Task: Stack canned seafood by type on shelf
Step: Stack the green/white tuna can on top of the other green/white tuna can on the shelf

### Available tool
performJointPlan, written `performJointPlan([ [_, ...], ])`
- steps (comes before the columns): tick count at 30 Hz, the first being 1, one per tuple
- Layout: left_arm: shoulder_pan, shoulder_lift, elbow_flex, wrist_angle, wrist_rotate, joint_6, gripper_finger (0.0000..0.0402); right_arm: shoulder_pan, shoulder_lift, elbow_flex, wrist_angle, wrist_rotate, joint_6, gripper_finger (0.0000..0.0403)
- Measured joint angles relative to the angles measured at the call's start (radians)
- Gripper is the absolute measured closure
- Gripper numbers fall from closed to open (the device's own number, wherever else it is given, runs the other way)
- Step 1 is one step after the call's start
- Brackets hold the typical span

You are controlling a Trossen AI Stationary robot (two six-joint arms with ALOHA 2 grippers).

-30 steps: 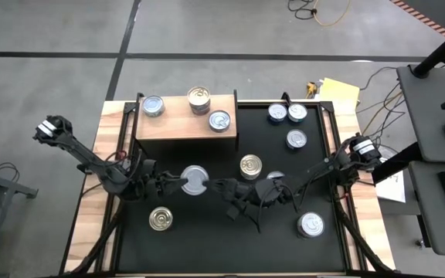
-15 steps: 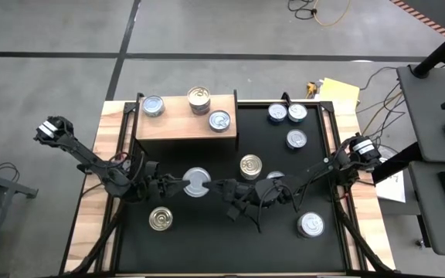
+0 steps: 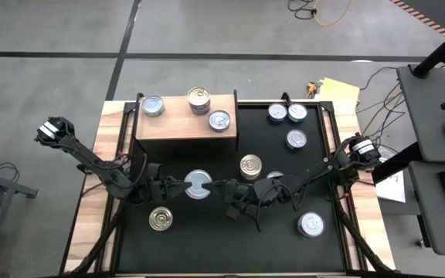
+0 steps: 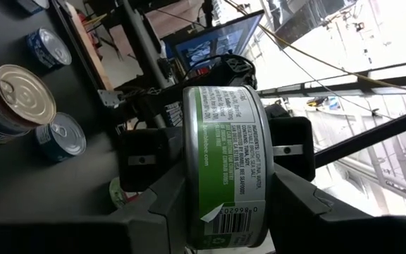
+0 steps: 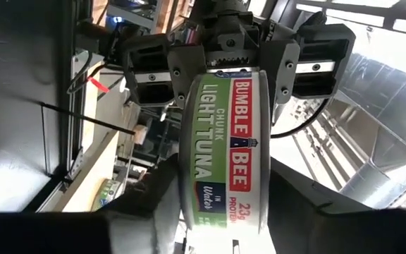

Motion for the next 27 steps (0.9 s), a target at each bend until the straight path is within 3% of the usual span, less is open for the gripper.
performJointPlan([
  [3, 0.000, 0.000, 0.000, 0.005, 0.005, 0.005, 0.0270, 0.000, 0.000, 0.000, 0.000, 0.000, 0.004, 0.0273],
  [9, 0.001, -0.002, -0.001, -0.009, -0.002, 0.133, 0.0127, 0.000, 0.000, 0.000, -0.004, 0.007, 0.064, 0.0272],
  [13, 0.001, -0.008, -0.001, -0.009, -0.002, 0.236, 0.0075, 0.000, 0.000, 0.000, 0.004, 0.009, 0.120, 0.0272],
  [20, 0.001, -0.038, -0.001, -0.008, -0.003, 0.529, 0.0067, 0.000, -0.017, 0.000, 0.024, 0.086, 0.124, 0.0272],
  [27, 0.001, -0.065, -0.001, -0.011, 0.003, 1.024, 0.0075, -0.004, -0.060, -0.001, 0.017, 0.199, 0.206, 0.0272],
])
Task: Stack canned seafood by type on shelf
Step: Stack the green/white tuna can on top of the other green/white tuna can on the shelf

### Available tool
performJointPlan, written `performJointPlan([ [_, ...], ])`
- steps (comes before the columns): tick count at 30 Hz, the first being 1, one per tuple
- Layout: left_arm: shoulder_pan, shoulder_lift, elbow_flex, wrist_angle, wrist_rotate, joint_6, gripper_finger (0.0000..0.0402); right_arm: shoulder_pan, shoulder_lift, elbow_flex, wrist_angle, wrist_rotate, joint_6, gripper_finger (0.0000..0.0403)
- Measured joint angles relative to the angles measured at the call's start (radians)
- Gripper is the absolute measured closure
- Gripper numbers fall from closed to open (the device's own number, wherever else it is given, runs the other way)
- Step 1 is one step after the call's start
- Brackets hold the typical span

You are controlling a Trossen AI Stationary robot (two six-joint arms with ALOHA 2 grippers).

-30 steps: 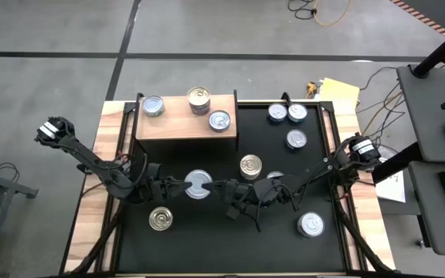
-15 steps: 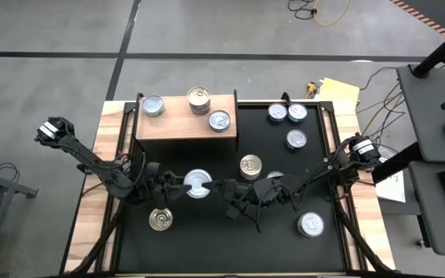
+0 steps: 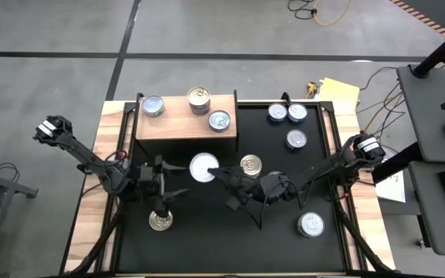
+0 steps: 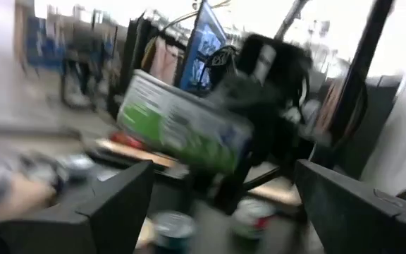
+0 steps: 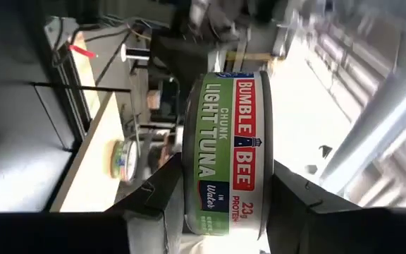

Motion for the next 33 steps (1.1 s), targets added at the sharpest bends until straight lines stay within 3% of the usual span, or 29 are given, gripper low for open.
performJointPlan([
  [6, 0.000, 0.000, 0.000, -0.046, -0.006, 0.404, 0.0075, -0.022, -0.064, -0.033, -0.134, 0.030, 0.249, 0.0272],
  [11, 0.000, 0.012, 0.000, -0.082, -0.005, 0.673, 0.0075, -0.058, -0.111, -0.039, -0.447, -0.173, 0.636, 0.0272],
  [15, -0.003, 0.045, 0.000, -0.107, -0.001, 0.767, 0.0075, -0.082, -0.110, -0.037, -0.531, -0.313, 0.847, 0.0272],
  [28, -0.003, 0.195, 0.000, -0.115, -0.060, 0.787, 0.0075, -0.088, -0.036, -0.030, -0.434, -0.301, 0.811, 0.0272],
  [33, -0.004, 0.207, 0.000, -0.114, -0.123, 0.826, 0.0075, -0.112, -0.031, -0.029, -0.402, -0.398, 0.825, 0.0272],
])
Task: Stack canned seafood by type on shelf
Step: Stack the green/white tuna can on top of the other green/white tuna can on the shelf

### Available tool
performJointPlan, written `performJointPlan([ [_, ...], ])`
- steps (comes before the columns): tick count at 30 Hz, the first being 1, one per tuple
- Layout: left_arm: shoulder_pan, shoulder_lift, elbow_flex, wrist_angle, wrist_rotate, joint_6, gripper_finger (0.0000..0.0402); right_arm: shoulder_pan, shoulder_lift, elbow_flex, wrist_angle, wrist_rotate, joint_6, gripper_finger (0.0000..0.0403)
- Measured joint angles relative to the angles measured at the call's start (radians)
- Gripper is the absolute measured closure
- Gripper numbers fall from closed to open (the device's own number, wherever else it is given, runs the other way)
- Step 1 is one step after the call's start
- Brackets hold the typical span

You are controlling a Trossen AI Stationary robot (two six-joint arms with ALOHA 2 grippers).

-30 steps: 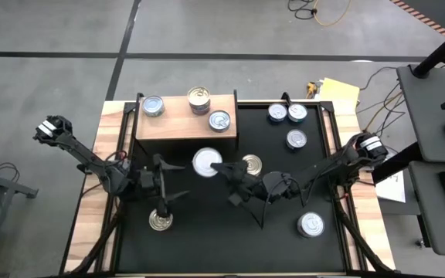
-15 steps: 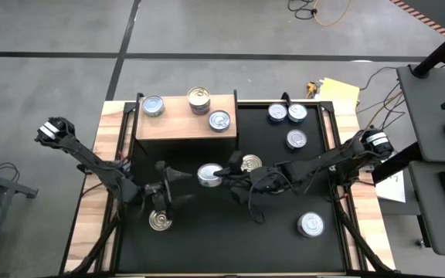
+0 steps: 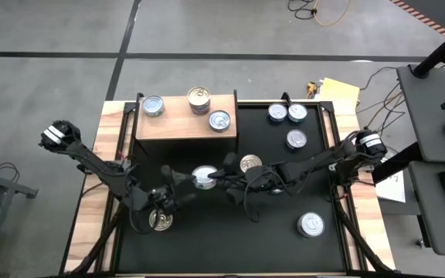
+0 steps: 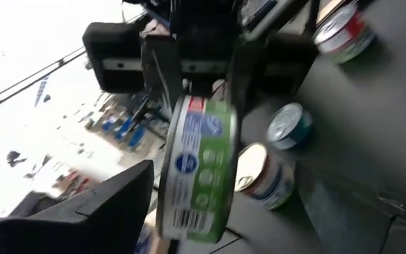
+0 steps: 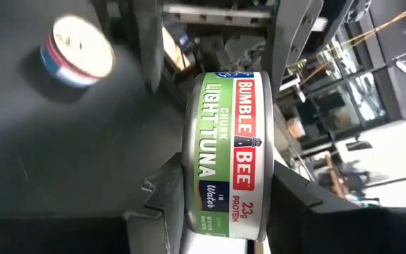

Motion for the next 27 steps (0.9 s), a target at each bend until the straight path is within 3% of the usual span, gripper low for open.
performJointPlan([
  [4, -0.007, -0.001, 0.000, 0.000, -0.064, 0.012, 0.0075, -0.014, 0.000, 0.000, -0.023, -0.004, 0.063, 0.0272],
  [12, -0.028, 0.005, 0.000, 0.000, -0.066, -0.013, 0.0075, -0.017, 0.000, 0.000, -0.097, -0.003, 0.155, 0.0272],
  [19, -0.043, 0.059, 0.028, -0.007, -0.069, -0.029, 0.0075, -0.019, 0.000, 0.000, -0.082, -0.011, 0.129, 0.0272],
  [21, -0.049, 0.079, 0.052, -0.008, -0.102, 0.004, 0.0075, -0.019, 0.000, 0.000, -0.084, -0.011, 0.125, 0.0272],
  [27, -0.076, 0.127, 0.118, -0.048, -0.330, 0.104, 0.0075, -0.019, 0.000, 0.000, -0.093, -0.011, 0.117, 0.0272],
])
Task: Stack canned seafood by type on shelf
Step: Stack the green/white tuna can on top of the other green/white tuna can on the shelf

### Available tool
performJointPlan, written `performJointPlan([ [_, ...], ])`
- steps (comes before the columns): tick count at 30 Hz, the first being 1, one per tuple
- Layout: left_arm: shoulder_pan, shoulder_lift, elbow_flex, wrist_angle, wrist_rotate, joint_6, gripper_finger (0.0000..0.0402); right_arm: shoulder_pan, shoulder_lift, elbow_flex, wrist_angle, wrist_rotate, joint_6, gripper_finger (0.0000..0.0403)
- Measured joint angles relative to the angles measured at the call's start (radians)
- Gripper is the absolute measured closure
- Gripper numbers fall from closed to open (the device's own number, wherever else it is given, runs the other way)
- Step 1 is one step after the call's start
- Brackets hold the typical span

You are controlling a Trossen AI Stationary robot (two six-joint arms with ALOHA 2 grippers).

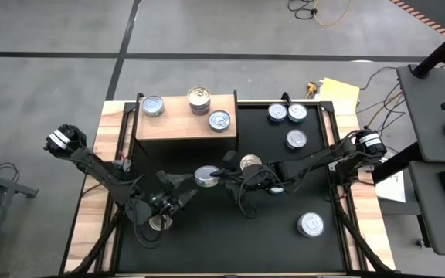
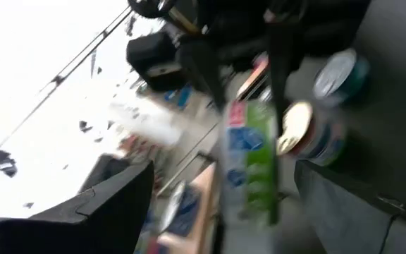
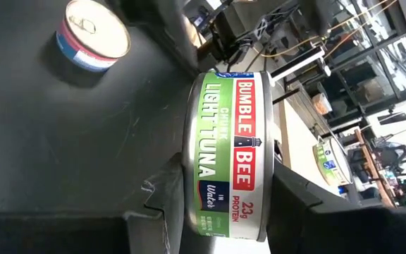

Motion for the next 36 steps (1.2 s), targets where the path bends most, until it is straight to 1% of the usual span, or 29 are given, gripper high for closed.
performJointPlan([
  [2, 0.000, 0.010, 0.014, -0.022, -0.020, 0.009, 0.0075, 0.000, 0.000, 0.000, 0.000, 0.001, -0.007, 0.0272],
  [9, 0.000, 0.020, 0.004, -0.033, -0.024, 0.008, 0.0075, 0.000, 0.000, 0.000, 0.010, 0.004, -0.013, 0.0272],
  [14, 0.000, 0.018, -0.001, -0.031, -0.022, 0.005, 0.0077, 0.000, 0.000, 0.000, 0.010, 0.004, -0.014, 0.0272],
  [16, 0.002, 0.018, -0.001, -0.031, -0.002, 0.000, 0.0081, 0.000, 0.000, 0.000, 0.012, 0.004, -0.018, 0.0272],
  [21, 0.042, 0.017, -0.001, -0.032, 0.112, -0.072, 0.0098, 0.001, 0.000, 0.000, 0.011, 0.004, -0.039, 0.0272],
  [25, 0.066, 0.016, -0.002, -0.035, 0.124, -0.076, 0.0114, 0.001, 0.000, 0.000, 0.010, 0.004, -0.039, 0.0272],
  [31, 0.067, 0.016, -0.002, -0.040, 0.143, -0.077, 0.0137, 0.001, 0.000, 0.000, 0.007, 0.004, -0.040, 0.0272],
  [36, 0.080, 0.016, -0.002, -0.041, 0.143, -0.107, 0.0165, 0.001, 0.000, 0.000, 0.007, 0.004, -0.061, 0.0272],
])
